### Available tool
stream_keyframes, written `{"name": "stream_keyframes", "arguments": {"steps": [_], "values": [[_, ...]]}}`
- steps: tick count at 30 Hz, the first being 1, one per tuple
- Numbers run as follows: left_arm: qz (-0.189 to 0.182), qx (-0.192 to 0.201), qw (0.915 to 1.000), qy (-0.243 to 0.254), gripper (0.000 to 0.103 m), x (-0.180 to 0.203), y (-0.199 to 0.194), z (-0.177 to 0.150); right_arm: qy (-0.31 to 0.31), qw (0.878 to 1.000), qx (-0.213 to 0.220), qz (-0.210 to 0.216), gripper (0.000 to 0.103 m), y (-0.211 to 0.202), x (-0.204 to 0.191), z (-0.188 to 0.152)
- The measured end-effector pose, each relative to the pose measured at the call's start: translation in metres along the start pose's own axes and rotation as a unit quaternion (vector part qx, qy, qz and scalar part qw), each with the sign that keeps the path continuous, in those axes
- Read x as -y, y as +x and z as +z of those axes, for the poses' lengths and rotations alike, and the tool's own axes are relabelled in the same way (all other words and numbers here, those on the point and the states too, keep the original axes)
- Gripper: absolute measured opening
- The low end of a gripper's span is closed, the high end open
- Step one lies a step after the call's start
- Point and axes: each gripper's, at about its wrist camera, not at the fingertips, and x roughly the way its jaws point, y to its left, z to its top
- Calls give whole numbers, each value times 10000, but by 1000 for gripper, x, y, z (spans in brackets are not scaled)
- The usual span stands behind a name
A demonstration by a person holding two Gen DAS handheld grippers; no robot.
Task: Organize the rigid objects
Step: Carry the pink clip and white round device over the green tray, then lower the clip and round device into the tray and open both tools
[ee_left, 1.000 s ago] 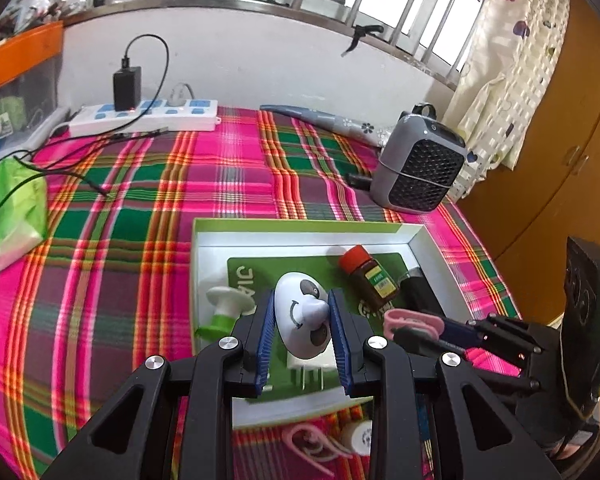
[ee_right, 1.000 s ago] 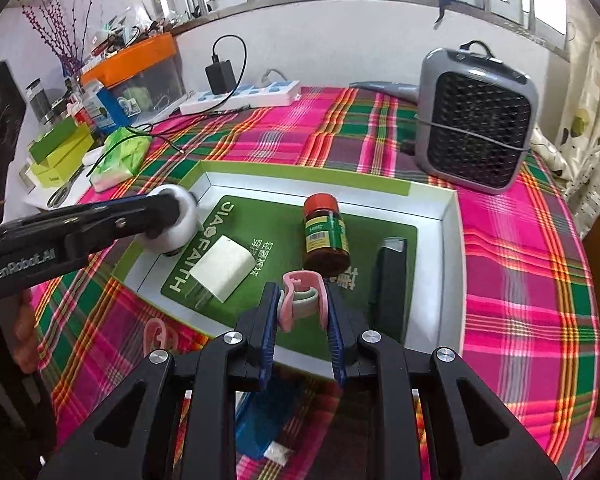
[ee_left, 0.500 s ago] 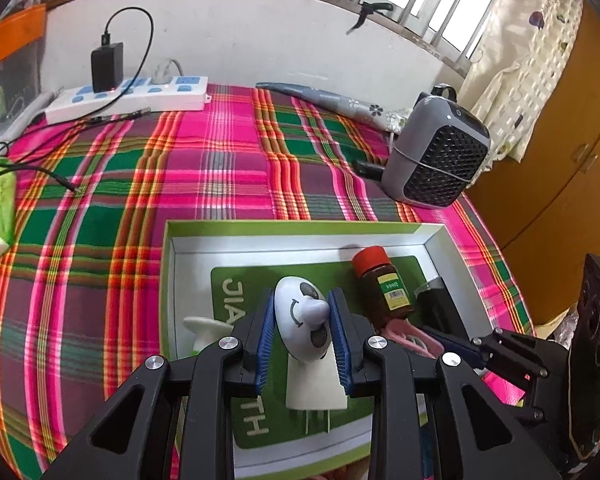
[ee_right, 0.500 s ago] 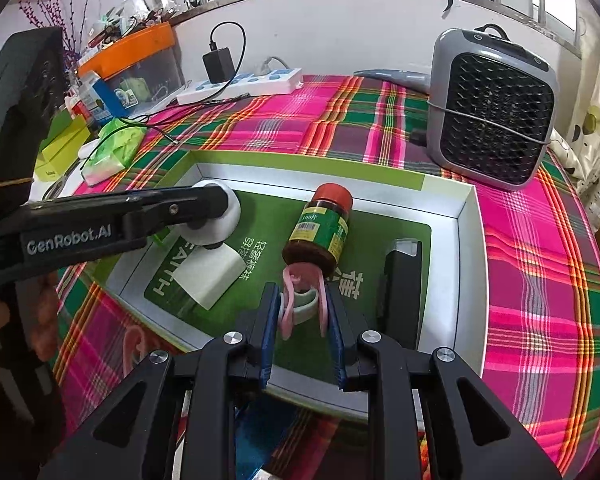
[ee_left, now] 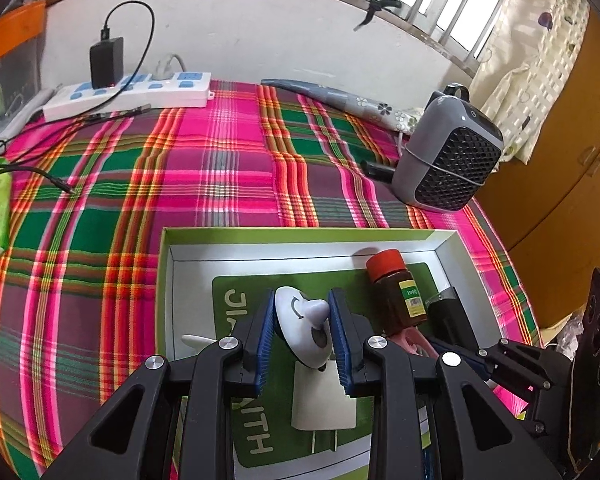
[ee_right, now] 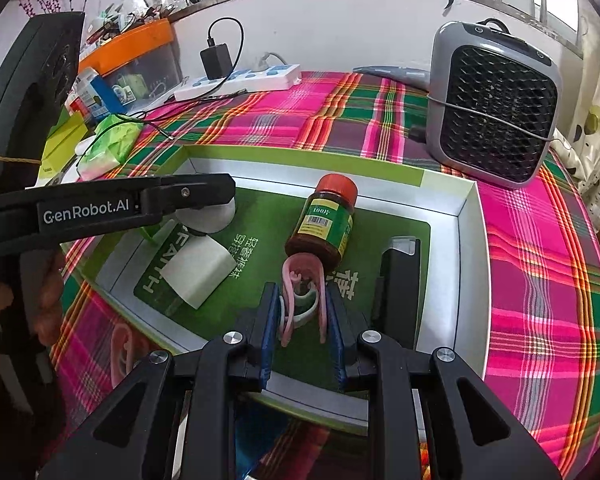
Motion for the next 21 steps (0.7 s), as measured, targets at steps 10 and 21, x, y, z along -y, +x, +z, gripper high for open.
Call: {"name": "stream_keyframes", "arguments": {"steps": [10,21], "values": [[36,-40,10000,-48,26,-4,5,1,-18,10000,-10,32,24,2,0,0],[14,-57,10000,-72,26,-4,6,1,-19,10000,-15,33,24,3,0,0]]}}
